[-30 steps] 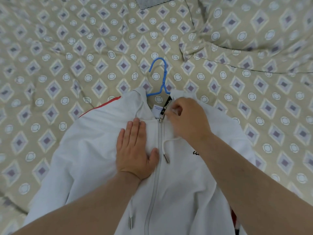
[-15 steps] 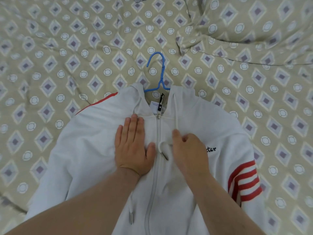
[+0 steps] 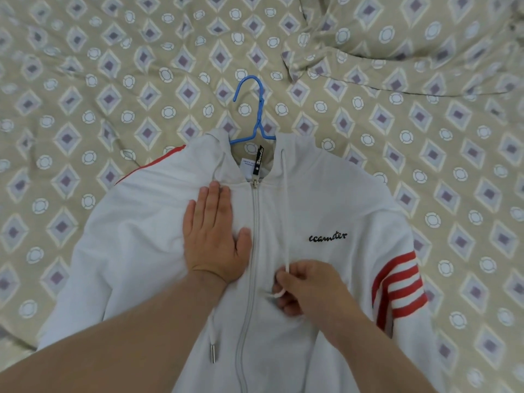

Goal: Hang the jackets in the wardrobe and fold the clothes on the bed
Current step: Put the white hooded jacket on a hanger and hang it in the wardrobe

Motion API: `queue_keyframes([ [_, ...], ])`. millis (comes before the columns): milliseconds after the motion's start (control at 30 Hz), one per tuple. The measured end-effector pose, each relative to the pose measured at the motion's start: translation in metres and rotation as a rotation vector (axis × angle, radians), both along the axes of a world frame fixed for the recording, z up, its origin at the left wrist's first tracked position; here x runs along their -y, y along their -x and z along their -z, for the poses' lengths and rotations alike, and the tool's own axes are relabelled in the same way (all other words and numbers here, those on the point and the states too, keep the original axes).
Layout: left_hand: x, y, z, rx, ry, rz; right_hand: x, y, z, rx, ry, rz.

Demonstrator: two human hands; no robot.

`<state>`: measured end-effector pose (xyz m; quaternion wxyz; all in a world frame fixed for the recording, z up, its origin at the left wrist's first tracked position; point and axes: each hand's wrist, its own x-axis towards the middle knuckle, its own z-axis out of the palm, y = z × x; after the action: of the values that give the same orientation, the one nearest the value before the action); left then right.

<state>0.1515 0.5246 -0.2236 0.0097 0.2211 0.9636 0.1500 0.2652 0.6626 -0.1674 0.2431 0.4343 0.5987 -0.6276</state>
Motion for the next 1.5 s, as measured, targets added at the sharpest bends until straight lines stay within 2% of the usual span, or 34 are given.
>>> queue_keyframes([
  [100, 0.000, 0.000, 0.000, 0.003, 0.001, -0.001, 0.002, -0.006, -0.002, 0.007, -0.114, -0.141],
  [233, 0.000, 0.000, -0.002, 0.011, 0.001, -0.001, -0.023, 0.019, -0.020, 0.102, -0.403, -0.652],
  [300, 0.000, 0.000, -0.001, 0.016, 0.001, -0.004, -0.046, 0.042, -0.033, 0.101, -0.519, -0.799],
  [367, 0.000, 0.000, -0.001, 0.020, 0.006, -0.004, -0.068, 0.070, -0.041, 0.031, -0.665, -0.755],
  [467, 0.000, 0.000, 0.000, 0.021, 0.008, 0.000, -0.096, 0.117, -0.036, -0.229, -0.975, -0.470],
  [500, 0.000, 0.000, 0.001, 0.023, 0.006, -0.001, -0.102, 0.131, -0.030, -0.278, -1.011, -0.440],
  [600, 0.000, 0.001, 0.000, 0.024, 0.008, -0.003, -0.104, 0.150, -0.002, -0.162, -0.866, -0.591],
  [667, 0.000, 0.001, 0.000, 0.029, 0.012, -0.005, -0.100, 0.149, 0.015, -0.151, -0.889, -0.639],
  [833, 0.000, 0.002, -0.001, 0.042, 0.015, -0.005, -0.106, 0.152, 0.023, -0.163, -0.769, -0.548],
  [1000, -0.001, 0.000, -0.002, 0.038, -0.012, -0.011, -0.103, 0.152, 0.021, -0.165, -0.780, -0.578],
  [1200, 0.003, 0.000, -0.002, 0.032, -0.033, -0.002, -0.100, 0.145, 0.015, -0.273, -0.685, -0.493],
  [1367, 0.008, -0.006, -0.023, 0.123, -0.026, -0.007, -0.090, 0.118, -0.016, -0.369, -0.677, -0.368],
  [1433, 0.015, -0.011, -0.031, 0.205, -0.003, -0.017, -0.084, 0.099, -0.032, -0.394, -0.701, -0.420],
  [1500, 0.026, -0.023, -0.049, 0.290, -0.063, -0.061, -0.074, 0.075, -0.049, -0.376, -0.758, -0.505],
])
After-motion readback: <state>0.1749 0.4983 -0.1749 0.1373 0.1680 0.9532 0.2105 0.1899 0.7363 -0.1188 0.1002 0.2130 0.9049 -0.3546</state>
